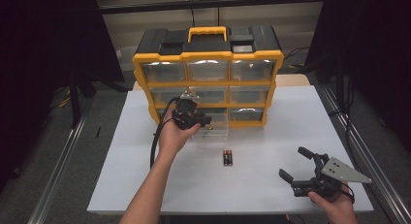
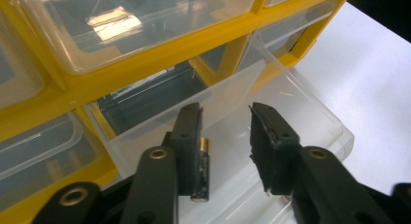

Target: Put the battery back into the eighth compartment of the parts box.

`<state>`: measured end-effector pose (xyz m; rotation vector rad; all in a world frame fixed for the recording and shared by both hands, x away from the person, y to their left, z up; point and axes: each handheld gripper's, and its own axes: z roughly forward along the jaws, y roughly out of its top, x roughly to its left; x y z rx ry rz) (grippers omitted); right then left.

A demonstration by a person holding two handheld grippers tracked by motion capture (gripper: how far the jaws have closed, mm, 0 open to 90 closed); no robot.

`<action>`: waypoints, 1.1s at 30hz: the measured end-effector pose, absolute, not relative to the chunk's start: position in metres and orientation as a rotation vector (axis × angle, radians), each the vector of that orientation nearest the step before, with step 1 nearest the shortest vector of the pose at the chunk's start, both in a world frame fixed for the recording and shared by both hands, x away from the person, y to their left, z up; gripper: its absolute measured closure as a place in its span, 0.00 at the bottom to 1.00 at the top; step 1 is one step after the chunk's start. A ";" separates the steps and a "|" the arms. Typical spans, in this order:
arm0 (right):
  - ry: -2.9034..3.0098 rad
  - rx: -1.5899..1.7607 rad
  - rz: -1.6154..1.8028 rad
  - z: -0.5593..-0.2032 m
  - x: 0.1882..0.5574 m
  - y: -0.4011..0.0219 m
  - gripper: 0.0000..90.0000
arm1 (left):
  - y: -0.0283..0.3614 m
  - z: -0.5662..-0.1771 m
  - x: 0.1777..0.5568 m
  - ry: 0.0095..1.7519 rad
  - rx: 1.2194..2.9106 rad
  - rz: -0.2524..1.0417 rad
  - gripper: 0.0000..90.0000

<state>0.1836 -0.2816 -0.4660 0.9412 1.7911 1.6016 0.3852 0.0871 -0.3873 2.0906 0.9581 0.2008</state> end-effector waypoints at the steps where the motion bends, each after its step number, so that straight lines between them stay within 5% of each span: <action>1: 1.791 0.941 1.602 -0.466 0.184 -0.282 0.00 | 0.088 -0.387 0.385 0.950 2.098 0.197 0.68; 18: 1.793 0.938 1.602 -0.466 0.184 -0.281 0.00 | 0.087 -0.373 0.358 0.850 2.101 0.146 0.27; 33: 1.798 0.934 1.598 -0.466 0.183 -0.281 0.00 | 0.084 -0.375 0.332 0.737 2.091 0.117 0.20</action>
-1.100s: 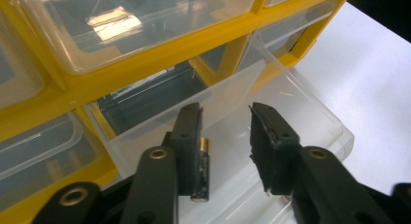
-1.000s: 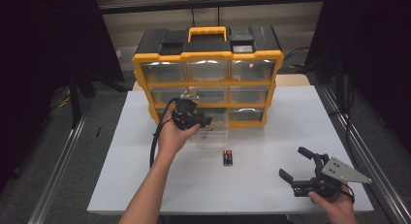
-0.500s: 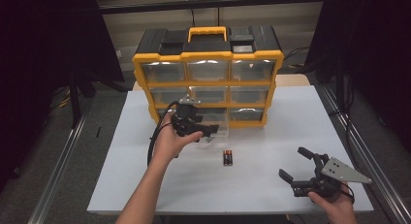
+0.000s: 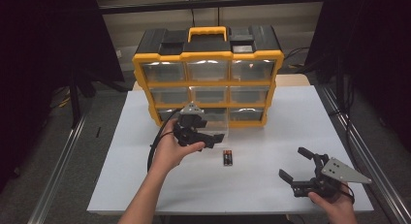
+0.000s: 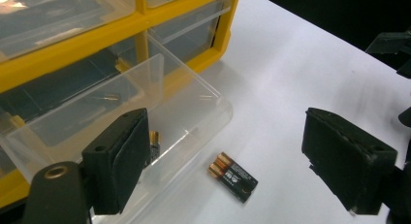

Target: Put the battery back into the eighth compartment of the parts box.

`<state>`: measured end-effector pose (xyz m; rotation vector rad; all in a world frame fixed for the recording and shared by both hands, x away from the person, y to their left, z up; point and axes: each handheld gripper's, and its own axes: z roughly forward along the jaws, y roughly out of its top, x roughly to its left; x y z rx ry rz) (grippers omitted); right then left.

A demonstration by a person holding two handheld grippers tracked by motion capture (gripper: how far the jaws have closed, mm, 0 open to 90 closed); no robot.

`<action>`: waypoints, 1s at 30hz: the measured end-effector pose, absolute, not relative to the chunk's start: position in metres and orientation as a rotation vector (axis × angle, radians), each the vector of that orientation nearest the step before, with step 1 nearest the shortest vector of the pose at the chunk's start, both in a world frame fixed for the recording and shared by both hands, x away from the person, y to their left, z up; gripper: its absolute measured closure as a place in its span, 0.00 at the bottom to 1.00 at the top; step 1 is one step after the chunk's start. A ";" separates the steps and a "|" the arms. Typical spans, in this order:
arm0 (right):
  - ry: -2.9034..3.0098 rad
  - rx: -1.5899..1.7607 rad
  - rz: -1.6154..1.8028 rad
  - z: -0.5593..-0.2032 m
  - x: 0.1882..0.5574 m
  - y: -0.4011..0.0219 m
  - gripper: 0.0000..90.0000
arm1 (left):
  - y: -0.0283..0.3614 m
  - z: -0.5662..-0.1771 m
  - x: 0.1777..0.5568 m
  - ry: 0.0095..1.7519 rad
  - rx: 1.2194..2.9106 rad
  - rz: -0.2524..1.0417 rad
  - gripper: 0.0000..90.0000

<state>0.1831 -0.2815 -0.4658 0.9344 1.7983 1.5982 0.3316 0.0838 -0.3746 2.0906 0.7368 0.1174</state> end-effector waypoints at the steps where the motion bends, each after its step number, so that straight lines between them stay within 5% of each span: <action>1: 1.798 0.933 1.599 -0.466 0.183 -0.282 0.00 | 0.084 -0.376 0.330 0.735 2.084 0.115 0.20; 18: 1.797 0.933 1.599 -0.465 0.183 -0.281 0.00 | 0.078 -0.393 0.307 0.692 2.109 0.104 0.22; 30: 1.795 0.929 1.603 -0.465 0.182 -0.281 0.00 | 0.068 -0.416 0.305 0.716 2.139 0.133 0.43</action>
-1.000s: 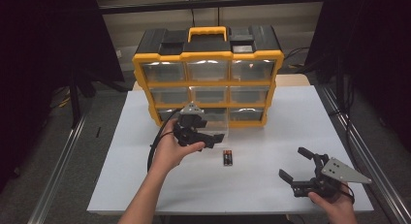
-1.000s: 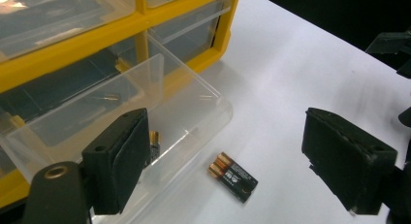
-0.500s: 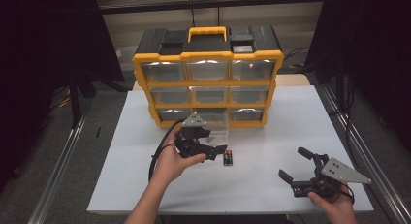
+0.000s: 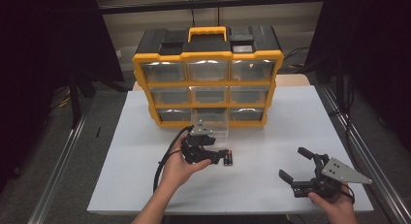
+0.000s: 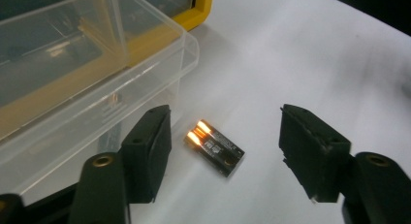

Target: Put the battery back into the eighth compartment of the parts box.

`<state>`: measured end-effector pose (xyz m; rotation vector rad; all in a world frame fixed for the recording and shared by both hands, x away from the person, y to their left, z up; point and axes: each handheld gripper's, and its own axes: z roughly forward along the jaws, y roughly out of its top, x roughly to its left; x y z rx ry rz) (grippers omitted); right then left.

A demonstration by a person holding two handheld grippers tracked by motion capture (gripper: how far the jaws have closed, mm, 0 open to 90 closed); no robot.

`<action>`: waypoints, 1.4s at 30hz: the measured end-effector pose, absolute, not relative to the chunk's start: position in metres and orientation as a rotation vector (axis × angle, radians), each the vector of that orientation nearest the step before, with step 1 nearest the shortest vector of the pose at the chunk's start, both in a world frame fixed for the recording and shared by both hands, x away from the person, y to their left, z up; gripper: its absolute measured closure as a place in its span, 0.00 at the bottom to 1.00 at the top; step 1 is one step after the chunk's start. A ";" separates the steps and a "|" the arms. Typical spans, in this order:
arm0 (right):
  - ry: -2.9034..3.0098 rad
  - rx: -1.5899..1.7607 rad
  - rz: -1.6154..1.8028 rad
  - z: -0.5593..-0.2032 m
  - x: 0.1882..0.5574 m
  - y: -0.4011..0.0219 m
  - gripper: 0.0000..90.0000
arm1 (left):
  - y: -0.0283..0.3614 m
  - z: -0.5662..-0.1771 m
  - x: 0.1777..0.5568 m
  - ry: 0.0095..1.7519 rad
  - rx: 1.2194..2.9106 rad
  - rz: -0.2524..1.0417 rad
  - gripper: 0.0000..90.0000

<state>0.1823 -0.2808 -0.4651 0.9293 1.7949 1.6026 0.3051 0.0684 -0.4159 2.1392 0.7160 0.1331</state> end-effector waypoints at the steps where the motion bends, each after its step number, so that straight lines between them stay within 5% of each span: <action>1: 1.795 0.929 1.603 -0.465 0.182 -0.281 0.00 | 0.068 -0.418 0.305 0.719 2.141 0.130 0.43; 27: 1.794 0.922 1.605 -0.465 0.182 -0.281 0.01 | 0.036 -0.466 0.311 0.785 2.269 0.224 0.65; 42: 1.799 0.918 1.610 -0.464 0.181 -0.282 0.01 | 0.052 -0.472 0.310 0.850 2.318 0.213 0.76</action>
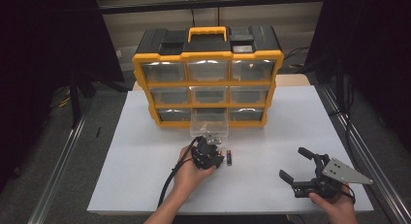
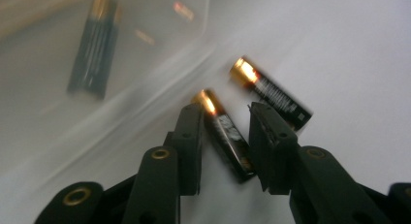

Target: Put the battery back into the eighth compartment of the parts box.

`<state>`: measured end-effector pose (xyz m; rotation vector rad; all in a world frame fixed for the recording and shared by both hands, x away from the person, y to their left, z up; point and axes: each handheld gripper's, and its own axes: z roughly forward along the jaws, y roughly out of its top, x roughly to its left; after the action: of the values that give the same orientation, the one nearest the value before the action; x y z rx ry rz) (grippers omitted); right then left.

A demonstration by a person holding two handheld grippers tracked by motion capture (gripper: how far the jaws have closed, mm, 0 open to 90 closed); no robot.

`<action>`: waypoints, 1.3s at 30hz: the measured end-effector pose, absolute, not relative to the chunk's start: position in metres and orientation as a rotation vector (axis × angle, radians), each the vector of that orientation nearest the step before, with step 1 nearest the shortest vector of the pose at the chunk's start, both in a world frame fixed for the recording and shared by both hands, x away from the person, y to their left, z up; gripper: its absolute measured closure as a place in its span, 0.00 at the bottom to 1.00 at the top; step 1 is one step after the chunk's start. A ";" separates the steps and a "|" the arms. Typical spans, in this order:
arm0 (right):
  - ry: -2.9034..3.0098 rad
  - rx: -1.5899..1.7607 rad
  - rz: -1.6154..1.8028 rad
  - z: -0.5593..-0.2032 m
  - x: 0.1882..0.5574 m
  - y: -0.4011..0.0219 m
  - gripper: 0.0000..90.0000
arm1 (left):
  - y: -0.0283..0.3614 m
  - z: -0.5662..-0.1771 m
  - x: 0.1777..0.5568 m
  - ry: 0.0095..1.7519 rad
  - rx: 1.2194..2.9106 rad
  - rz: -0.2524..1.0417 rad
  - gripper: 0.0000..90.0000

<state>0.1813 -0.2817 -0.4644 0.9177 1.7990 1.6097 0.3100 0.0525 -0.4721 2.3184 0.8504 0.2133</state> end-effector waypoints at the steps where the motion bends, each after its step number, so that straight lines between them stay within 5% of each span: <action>1: 1.798 0.919 1.605 -0.464 0.181 -0.282 0.01 | 0.054 -0.472 0.310 0.865 2.324 0.203 0.77; 11: 1.805 0.915 1.605 -0.464 0.182 -0.281 0.01 | 0.052 -0.473 0.311 0.888 2.305 0.222 0.86; 39: 1.801 0.908 1.610 -0.464 0.182 -0.280 0.01 | 0.069 -0.440 0.316 0.893 2.224 0.011 0.86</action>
<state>0.1819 -0.2804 -0.4643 0.9081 1.8012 1.6098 0.3157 0.0690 -0.4400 2.2240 0.8928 0.0115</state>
